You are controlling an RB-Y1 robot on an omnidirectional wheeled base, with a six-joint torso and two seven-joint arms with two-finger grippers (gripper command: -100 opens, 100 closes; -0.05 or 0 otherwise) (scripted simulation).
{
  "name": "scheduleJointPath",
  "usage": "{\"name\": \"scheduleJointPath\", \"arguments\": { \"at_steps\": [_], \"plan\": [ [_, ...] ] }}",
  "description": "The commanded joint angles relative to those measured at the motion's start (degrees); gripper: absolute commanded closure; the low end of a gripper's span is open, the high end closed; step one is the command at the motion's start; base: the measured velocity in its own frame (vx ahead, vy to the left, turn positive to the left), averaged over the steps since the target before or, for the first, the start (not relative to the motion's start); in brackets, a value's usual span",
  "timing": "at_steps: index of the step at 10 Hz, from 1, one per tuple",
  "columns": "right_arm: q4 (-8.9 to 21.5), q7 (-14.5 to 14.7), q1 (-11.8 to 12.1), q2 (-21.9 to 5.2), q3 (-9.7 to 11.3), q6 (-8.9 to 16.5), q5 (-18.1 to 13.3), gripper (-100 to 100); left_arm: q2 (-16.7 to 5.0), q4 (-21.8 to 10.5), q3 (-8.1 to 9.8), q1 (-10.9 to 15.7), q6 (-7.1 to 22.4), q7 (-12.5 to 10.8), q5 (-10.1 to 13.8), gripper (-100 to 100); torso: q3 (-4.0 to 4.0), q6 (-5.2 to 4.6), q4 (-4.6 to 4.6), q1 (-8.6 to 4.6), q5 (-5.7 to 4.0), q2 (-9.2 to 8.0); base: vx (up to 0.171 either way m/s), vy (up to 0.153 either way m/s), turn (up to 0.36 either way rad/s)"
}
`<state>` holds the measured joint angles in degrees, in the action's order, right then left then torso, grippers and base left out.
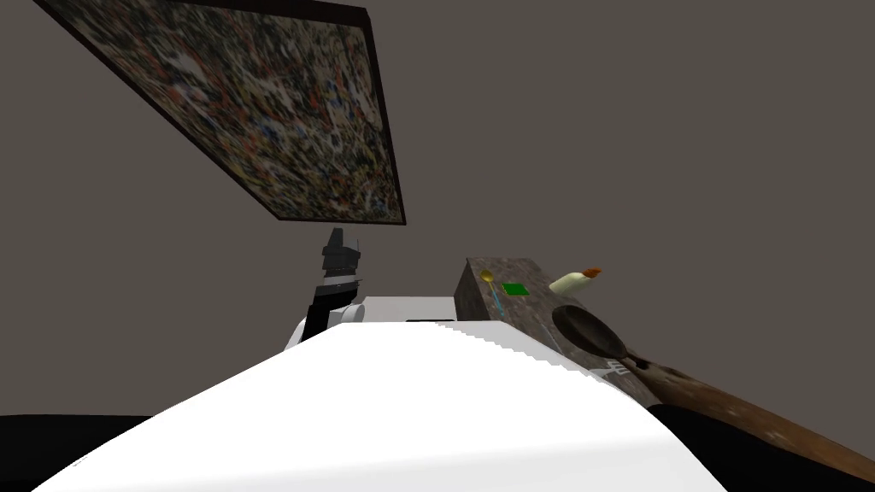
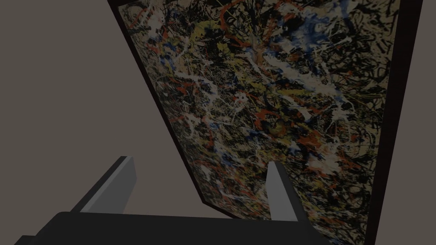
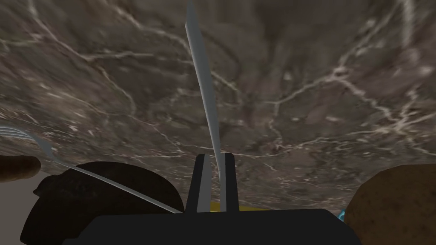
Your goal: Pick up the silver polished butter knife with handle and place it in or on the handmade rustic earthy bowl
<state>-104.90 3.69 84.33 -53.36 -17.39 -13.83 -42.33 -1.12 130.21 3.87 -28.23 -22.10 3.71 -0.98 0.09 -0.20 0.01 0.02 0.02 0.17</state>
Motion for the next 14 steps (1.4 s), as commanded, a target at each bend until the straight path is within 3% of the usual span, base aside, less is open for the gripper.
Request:
{"name": "scheduleJointPath", "arguments": {
  "at_steps": [1,2,3,4,5,10,14],
  "plan": [
    [-1.40,-0.51,1.73,-0.35,-1.15,0.02,0.00,100,0.00,0.00,0.00,0.00,0.00,0.00,0.00,0,0.00,0.00,0.00,0.00,0.00,0.00,-0.001,-0.003,-0.084],
    [-2.22,-0.80,2.67,-0.63,-1.76,0.01,-0.01,100,0.00,0.00,0.00,0.00,0.00,0.00,0.00,0,-0.01,0.00,0.00,0.02,0.01,-0.01,-0.002,-0.002,-0.049],
    [-1.77,-0.70,2.18,-0.61,-1.44,0.08,0.06,100,0.00,0.00,0.00,0.00,0.00,0.00,0.00,0,-0.01,0.02,0.00,0.03,0.01,-0.01,0.000,0.000,0.000],
    [-1.87,-0.79,2.30,-0.64,-1.54,0.07,0.07,0,0.00,0.00,0.00,0.00,0.00,0.00,0.00,0,0.00,0.04,0.00,0.01,-0.02,0.01,0.000,0.000,0.000],
    [-1.59,-2.78,4.38,-0.36,-2.56,0.69,-0.23,100,0.00,0.00,0.00,0.00,0.00,0.00,0.00,0,0.01,0.04,0.00,0.00,-0.02,0.02,0.029,0.039,0.029],
    [-0.97,-8.09,10.59,-0.17,-6.53,2.00,-0.77,100,0.00,0.00,-0.01,0.00,0.00,0.00,0.00,0,0.19,0.04,0.08,0.26,0.07,0.31,0.071,0.062,0.004],
    [-0.53,-12.03,15.87,-0.56,-10.85,2.58,-0.83,100,0.00,0.00,0.00,0.00,0.00,0.00,0.00,0,0.19,0.02,0.10,0.28,0.28,0.30,0.067,0.034,-0.003]
  ]
}}
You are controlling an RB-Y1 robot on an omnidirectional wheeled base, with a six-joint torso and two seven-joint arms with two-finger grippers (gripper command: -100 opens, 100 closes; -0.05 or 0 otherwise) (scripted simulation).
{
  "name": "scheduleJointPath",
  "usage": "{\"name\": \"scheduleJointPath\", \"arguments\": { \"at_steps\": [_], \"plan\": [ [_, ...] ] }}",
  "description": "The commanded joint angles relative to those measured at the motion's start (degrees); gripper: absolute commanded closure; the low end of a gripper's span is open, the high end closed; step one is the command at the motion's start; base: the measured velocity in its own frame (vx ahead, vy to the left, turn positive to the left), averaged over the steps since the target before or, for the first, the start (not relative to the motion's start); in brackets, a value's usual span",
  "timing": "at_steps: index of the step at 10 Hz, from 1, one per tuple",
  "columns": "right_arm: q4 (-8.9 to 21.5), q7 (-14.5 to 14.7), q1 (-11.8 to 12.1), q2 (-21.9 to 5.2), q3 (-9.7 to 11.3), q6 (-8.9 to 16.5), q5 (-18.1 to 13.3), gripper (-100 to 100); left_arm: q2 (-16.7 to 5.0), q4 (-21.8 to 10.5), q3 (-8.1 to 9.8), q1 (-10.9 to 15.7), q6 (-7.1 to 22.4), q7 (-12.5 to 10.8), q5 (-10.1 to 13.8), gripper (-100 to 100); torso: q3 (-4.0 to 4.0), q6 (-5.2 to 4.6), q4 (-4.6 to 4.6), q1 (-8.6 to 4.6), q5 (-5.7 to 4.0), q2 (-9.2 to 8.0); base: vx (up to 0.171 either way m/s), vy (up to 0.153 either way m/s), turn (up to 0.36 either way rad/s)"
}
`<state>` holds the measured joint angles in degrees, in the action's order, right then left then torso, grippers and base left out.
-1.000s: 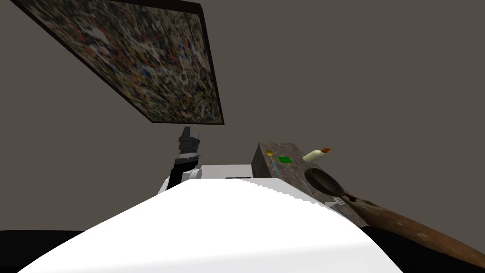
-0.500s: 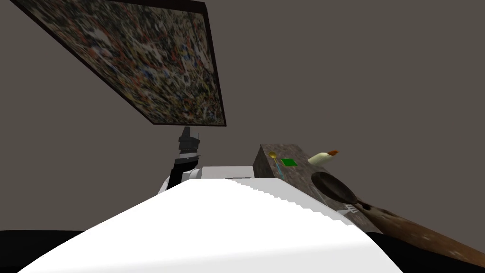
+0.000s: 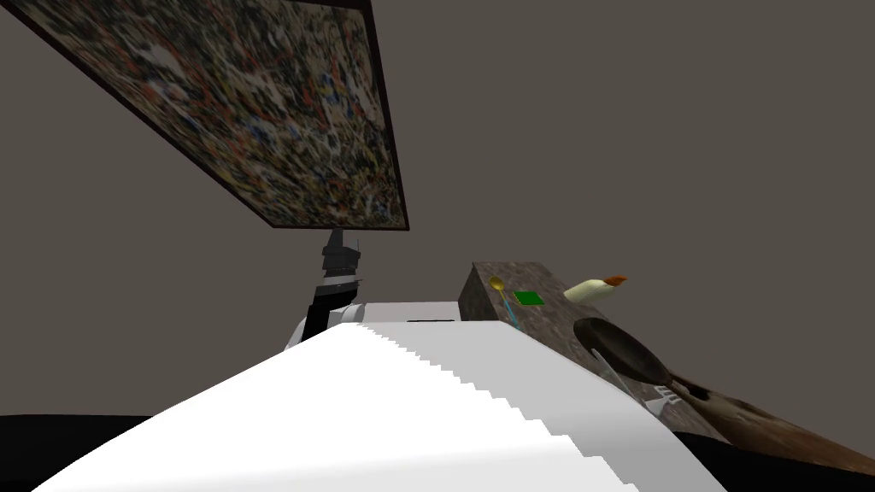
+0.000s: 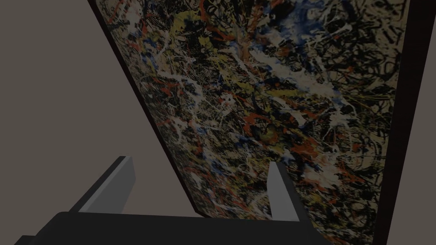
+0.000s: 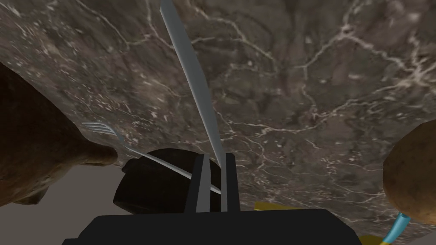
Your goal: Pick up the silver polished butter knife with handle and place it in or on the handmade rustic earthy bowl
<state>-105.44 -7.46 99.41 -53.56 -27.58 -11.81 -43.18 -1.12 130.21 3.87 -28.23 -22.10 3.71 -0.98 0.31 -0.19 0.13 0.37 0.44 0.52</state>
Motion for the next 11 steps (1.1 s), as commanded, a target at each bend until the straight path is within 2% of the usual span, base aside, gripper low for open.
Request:
{"name": "scheduleJointPath", "arguments": {
  "at_steps": [1,6,11],
  "plan": [
    [0.10,-1.81,2.16,-0.56,-1.96,0.62,0.07,100,0.00,0.00,0.00,0.00,0.00,0.00,0.00,0,0.00,0.00,0.00,0.00,0.00,0.00,0.071,0.040,-0.007],
    [0.49,-5.57,8.85,-2.09,-9.22,0.26,0.79,100,0.00,0.00,0.00,0.00,0.00,0.00,0.00,0,0.10,0.13,0.05,-0.34,0.42,0.15,0.068,0.018,-0.011],
    [0.62,-7.34,14.69,-4.28,-16.81,-1.18,2.09,100,0.00,0.00,0.00,0.00,0.00,0.00,0.00,0,0.09,0.16,0.03,-0.50,0.44,0.13,0.051,-0.004,-0.016]
  ]
}}
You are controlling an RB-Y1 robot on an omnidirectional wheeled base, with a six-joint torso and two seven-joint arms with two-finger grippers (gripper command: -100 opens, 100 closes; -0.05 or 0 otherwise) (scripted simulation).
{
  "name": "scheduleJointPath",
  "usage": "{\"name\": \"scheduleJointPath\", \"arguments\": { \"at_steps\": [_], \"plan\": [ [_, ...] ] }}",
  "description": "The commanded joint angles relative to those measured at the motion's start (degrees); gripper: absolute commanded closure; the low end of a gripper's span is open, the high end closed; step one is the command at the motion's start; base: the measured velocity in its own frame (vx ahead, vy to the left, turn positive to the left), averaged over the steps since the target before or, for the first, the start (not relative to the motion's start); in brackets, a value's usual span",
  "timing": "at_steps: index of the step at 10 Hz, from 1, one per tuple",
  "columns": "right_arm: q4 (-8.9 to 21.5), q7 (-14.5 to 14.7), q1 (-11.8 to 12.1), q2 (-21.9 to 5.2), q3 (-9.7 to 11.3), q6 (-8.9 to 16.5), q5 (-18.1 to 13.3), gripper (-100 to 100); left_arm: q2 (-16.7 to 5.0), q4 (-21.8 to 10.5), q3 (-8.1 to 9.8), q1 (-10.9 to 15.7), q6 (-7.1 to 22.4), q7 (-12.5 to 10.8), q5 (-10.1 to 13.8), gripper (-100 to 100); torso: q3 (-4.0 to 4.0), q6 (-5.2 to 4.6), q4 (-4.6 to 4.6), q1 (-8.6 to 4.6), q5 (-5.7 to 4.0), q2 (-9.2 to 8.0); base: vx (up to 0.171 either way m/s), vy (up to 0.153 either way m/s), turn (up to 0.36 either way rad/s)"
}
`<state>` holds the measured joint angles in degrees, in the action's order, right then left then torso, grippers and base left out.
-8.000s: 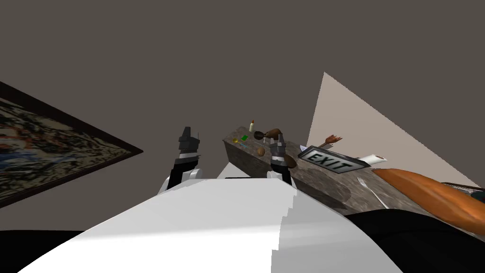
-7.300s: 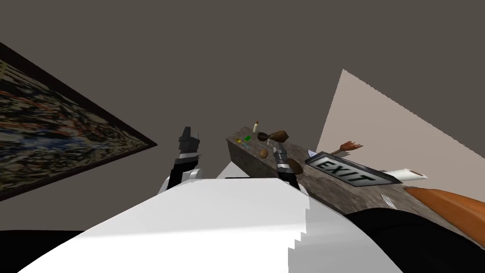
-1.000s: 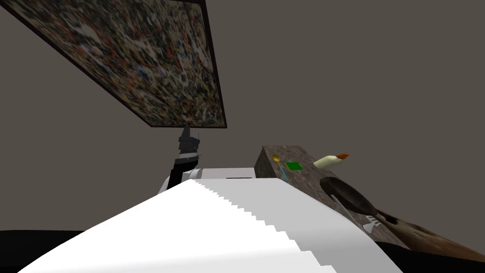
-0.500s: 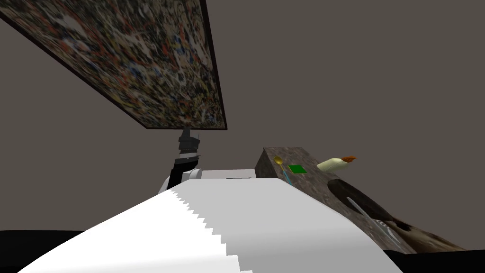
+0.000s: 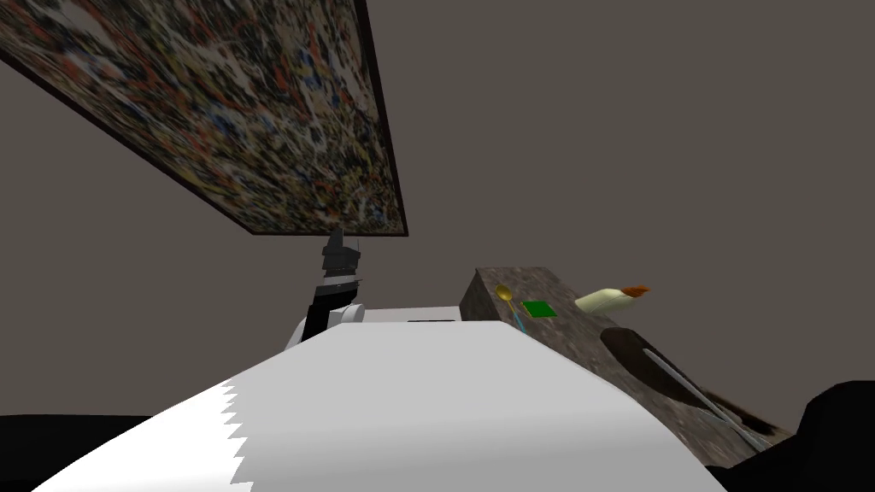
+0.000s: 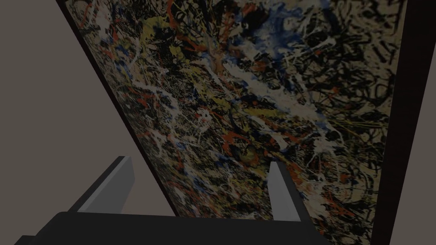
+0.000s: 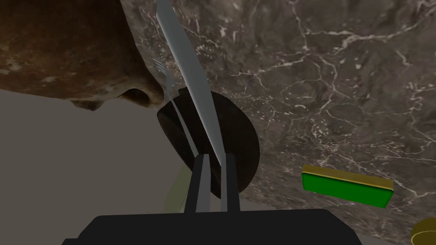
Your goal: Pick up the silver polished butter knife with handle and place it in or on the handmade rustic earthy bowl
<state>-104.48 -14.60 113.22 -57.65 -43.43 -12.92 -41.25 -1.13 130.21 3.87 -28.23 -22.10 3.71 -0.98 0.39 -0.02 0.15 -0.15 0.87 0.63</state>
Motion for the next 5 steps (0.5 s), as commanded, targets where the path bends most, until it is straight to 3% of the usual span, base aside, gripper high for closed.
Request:
{"name": "scheduleJointPath", "arguments": {
  "at_steps": [1,5],
  "plan": [
    [-0.33,-0.30,1.91,-0.65,-2.39,-0.47,0.48,100,0.00,0.00,0.00,0.00,0.00,0.00,0.00,0,0.00,0.00,0.00,0.00,0.00,0.00,0.042,-0.027,-0.015],
    [-0.36,0.15,5.41,-2.46,-7.48,-2.28,1.78,100,0.00,0.00,0.00,0.00,0.00,0.00,0.00,0,-0.06,-0.02,-0.03,-0.07,-0.04,-0.10,0.027,-0.027,-0.013]
  ]
}}
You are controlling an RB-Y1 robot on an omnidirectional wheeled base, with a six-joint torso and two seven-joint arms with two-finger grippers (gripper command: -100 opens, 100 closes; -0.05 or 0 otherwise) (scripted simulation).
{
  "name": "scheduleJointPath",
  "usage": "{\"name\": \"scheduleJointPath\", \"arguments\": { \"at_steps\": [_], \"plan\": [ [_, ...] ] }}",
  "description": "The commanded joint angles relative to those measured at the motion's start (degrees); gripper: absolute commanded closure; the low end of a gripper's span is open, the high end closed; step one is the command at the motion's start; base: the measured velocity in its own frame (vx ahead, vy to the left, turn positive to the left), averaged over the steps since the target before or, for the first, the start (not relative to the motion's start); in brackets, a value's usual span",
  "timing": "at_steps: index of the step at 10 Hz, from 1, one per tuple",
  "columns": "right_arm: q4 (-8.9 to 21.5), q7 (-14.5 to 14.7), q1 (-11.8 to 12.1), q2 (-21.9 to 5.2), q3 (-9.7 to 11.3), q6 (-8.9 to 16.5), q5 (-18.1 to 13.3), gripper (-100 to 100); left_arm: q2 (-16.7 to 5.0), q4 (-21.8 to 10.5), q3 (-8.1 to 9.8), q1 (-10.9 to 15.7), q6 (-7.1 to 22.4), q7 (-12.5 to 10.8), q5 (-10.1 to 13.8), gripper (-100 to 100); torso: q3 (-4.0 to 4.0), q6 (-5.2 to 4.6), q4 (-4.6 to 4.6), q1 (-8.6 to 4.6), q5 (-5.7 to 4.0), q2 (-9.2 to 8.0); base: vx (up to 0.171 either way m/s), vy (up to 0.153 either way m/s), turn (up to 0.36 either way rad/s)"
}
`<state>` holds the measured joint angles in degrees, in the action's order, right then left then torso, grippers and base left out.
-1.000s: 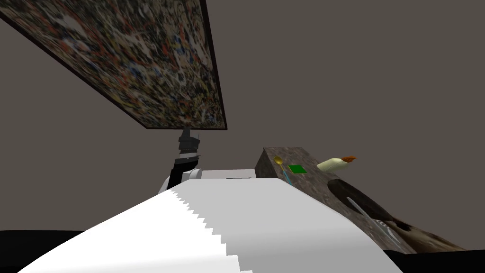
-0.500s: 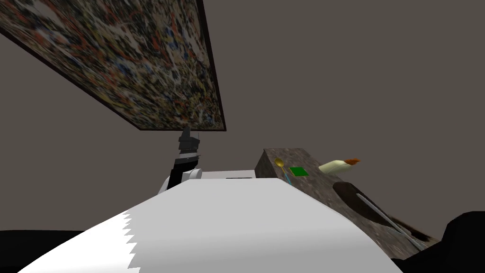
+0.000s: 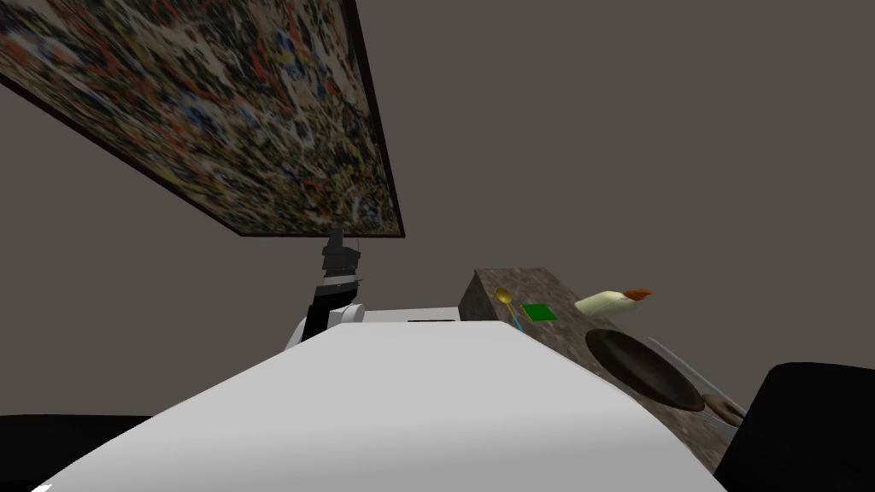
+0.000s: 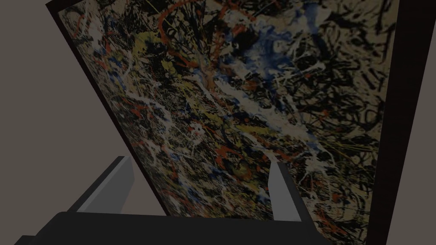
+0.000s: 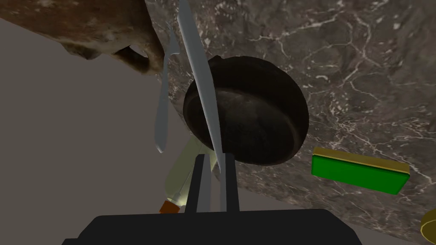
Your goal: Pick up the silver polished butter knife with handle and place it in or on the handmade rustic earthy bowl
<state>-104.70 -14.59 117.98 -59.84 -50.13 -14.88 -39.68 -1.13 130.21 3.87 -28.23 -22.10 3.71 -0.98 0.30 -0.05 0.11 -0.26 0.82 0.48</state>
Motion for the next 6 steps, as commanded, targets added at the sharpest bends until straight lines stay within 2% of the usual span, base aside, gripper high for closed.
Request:
{"name": "scheduleJointPath", "arguments": {
  "at_steps": [1,2,4,6],
  "plan": [
    [-0.18,0.42,1.38,-0.70,-1.86,-0.80,0.52,100,0.00,0.00,0.00,0.00,0.00,0.00,0.00,0,0.00,0.00,0.00,0.00,0.00,0.00,0.015,-0.033,-0.013],
    [-0.26,1.12,2.65,-1.48,-3.77,-1.76,1.13,100,0.00,0.00,0.00,0.00,0.00,0.00,0.00,0,-0.01,0.01,0.00,0.00,0.00,-0.01,0.011,-0.042,-0.015],
    [-0.37,2.34,4.30,-2.46,-5.99,-3.10,1.93,100,0.00,0.00,0.00,0.00,0.00,0.00,0.00,0,-0.01,0.01,0.00,-0.07,-0.03,-0.01,0.012,-0.056,-0.009],
    [-0.44,3.51,5.91,-3.13,-7.41,-4.16,2.56,100,0.00,0.00,0.00,0.00,0.00,0.00,0.00,0,-0.03,0.01,-0.01,-0.11,-0.06,-0.07,-0.006,-0.052,0.000]
  ]
}}
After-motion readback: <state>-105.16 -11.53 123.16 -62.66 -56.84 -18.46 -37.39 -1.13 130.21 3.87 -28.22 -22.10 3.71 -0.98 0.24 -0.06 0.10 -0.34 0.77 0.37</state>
